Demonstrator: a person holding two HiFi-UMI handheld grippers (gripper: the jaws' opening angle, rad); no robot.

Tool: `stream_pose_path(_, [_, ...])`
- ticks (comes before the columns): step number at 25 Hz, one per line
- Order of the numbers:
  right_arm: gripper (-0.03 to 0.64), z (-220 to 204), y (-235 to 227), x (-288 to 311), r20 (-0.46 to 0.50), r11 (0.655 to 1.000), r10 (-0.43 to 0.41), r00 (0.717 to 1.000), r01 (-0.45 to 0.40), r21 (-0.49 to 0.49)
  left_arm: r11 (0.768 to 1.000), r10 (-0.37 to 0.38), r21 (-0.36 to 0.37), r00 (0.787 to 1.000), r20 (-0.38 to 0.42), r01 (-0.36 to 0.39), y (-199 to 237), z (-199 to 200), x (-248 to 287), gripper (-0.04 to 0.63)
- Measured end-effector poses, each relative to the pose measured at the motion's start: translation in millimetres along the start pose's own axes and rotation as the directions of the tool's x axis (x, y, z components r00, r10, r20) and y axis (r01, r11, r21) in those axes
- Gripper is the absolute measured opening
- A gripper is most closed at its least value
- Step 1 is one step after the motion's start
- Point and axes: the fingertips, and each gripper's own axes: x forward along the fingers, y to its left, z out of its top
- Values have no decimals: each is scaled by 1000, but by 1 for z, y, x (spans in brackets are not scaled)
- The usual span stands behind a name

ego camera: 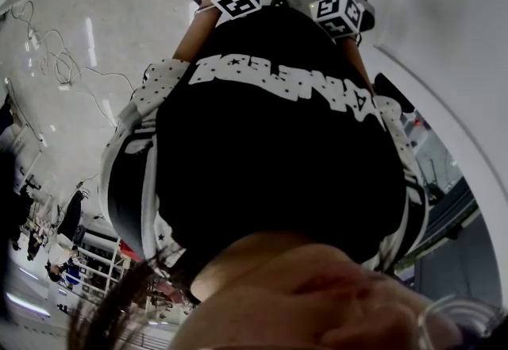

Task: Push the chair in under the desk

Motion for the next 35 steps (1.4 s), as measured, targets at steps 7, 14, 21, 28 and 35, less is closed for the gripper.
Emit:
stream_pose_path(7, [184,3,-9,4,1,1000,0,1000,0,-8,1000,13,5,1000,-4,-13,10,3,4,191])
stream_pose_path(14, [184,7,-11,8,2,1000,11,1000,-11,-7,1000,10,11,1000,-16,-10,16,1,8,193])
stream_pose_path(21, [184,0,-11,15,-19,999,26,999,-26,-21,999,30,24,999,-25,-29,19,-1,10,195])
stream_pose_path(28, [183,3,-12,14,-15,999,29,999,-30,-17,999,43,29,998,-38,-42,22,0,11,196])
stream_pose_path(35, [184,7,-10,10,-9,1000,29,1000,-29,2,998,38,43,999,-37,-37,19,-1,11,201])
